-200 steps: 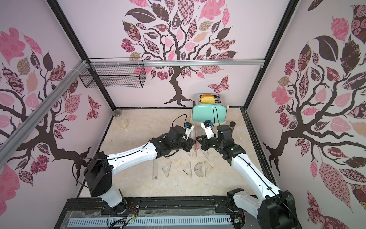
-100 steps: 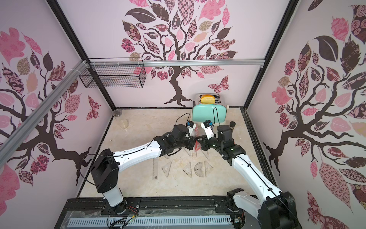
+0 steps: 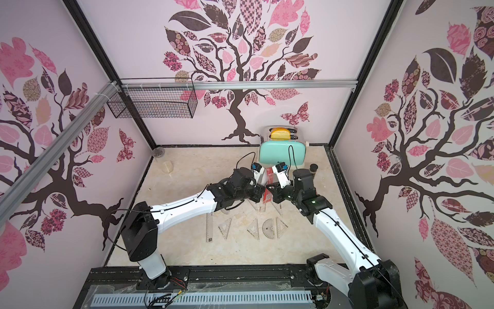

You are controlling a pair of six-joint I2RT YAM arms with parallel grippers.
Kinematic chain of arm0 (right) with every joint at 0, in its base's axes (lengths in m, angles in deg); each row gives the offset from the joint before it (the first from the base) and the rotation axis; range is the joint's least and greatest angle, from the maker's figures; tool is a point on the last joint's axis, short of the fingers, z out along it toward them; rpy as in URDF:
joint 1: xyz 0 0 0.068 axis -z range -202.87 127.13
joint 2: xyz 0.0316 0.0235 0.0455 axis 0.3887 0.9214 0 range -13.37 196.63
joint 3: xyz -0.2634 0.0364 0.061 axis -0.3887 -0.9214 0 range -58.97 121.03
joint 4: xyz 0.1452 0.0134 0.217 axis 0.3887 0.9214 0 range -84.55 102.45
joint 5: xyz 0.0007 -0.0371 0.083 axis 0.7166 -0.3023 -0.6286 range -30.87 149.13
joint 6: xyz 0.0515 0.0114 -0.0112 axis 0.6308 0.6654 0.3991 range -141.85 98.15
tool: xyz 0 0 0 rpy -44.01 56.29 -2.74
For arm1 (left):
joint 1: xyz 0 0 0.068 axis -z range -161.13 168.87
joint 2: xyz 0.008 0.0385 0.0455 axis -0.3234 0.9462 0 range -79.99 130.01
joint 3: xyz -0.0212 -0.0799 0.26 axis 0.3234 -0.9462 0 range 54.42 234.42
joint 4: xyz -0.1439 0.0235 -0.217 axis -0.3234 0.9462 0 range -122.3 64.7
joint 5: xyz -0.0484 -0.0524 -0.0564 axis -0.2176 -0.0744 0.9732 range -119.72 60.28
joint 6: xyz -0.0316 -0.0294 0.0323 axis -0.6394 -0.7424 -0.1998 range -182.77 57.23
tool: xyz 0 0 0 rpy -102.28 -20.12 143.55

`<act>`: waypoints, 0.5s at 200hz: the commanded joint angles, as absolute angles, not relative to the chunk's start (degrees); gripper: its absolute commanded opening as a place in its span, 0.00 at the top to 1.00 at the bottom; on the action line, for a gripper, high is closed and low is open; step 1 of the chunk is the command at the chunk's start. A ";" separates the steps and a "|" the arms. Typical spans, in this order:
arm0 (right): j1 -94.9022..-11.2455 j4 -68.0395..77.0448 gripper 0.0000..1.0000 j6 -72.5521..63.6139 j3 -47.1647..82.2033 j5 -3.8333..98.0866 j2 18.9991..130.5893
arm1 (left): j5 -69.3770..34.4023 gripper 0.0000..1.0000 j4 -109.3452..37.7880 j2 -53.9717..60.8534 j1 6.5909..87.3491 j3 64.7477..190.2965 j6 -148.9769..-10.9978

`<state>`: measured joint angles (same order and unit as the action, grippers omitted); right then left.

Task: Open the ruler set and take out the ruler
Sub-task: Take out the ruler from the ruler set bag.

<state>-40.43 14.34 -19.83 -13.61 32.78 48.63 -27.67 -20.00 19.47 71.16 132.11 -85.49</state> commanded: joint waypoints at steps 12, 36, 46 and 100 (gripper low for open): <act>-40.80 15.62 1.00 -21.15 -12.48 34.71 49.85 | -29.48 1.00 -19.97 15.58 71.30 131.87 -84.63; -40.80 15.72 1.00 -21.41 -12.47 35.91 50.03 | -29.50 1.00 -19.78 14.21 71.25 131.66 -84.63; -40.80 15.69 1.00 -21.37 -12.48 36.87 50.08 | -29.07 1.00 -19.43 13.51 71.25 131.58 -84.48; -40.79 15.34 1.00 -20.76 -11.77 42.04 52.51 | -21.48 1.00 -18.33 7.56 69.57 128.01 -85.26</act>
<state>-40.43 14.51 -20.75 -13.61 39.18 51.71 -25.92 -18.82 11.45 70.60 129.84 -85.25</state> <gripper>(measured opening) 0.056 0.049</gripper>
